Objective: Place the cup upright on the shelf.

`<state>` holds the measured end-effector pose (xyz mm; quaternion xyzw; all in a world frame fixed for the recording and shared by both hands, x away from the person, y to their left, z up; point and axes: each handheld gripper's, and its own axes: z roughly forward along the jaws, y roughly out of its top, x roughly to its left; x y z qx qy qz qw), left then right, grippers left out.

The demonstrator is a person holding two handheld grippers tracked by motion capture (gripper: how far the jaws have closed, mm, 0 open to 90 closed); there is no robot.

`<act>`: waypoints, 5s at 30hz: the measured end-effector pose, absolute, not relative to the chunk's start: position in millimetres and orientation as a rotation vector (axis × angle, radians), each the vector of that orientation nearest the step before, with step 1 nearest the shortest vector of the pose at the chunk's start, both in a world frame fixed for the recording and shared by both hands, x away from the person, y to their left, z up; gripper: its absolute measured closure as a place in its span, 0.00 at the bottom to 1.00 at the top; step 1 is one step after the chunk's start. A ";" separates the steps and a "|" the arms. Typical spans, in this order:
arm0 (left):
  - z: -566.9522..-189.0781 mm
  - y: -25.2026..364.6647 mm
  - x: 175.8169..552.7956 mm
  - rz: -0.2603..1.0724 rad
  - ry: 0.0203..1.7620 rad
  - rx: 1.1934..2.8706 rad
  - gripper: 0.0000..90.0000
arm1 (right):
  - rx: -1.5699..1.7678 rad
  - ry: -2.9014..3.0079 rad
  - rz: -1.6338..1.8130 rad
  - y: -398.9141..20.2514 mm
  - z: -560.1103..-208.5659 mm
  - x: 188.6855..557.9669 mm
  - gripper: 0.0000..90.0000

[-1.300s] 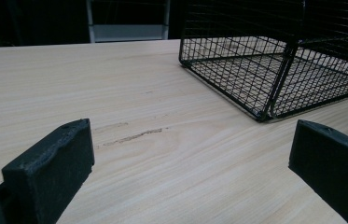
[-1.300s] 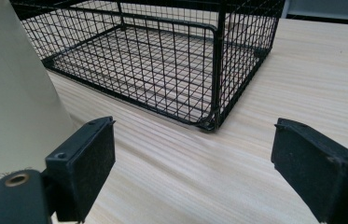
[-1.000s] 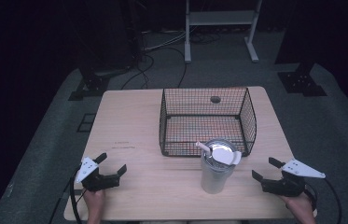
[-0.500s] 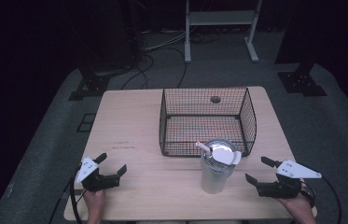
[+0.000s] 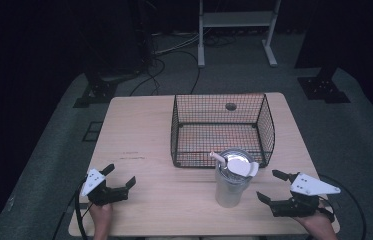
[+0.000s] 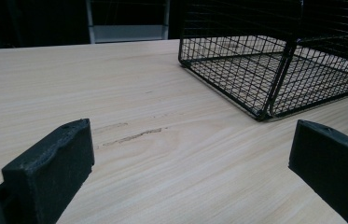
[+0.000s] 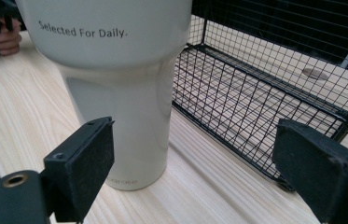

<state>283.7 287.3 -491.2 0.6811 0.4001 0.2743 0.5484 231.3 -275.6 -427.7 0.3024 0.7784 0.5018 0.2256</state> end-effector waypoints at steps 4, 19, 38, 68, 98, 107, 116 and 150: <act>-491.2 287.0 283.7 0.649 0.947 1.611 0.00 | 0.819 2.164 1.381 -272.3 -428.8 229.8 0.14; -491.3 286.9 283.4 0.649 0.945 1.611 0.00 | 0.742 2.225 1.412 -248.5 -430.8 225.9 0.14; -491.2 287.0 283.4 0.648 0.939 1.611 0.00 | 0.720 2.228 1.453 -225.8 -436.6 235.9 0.12; -491.2 287.0 283.3 0.648 0.935 1.614 0.00 | 0.666 2.141 1.503 -198.4 -446.9 254.0 0.08; -491.1 287.0 283.3 0.648 0.932 1.614 0.00 | 0.651 2.115 1.578 -198.6 -450.3 254.6 0.09; -491.1 286.9 283.3 0.649 0.933 1.614 0.00 | 0.647 2.099 1.649 -200.7 -439.5 253.2 0.09; -491.1 286.8 283.2 0.649 0.932 1.615 0.00 | 0.636 2.085 1.667 -202.4 -421.9 257.2 0.09; -491.0 287.0 283.6 0.647 0.934 1.615 0.00 | 0.614 2.053 1.701 -195.3 -345.4 298.6 0.08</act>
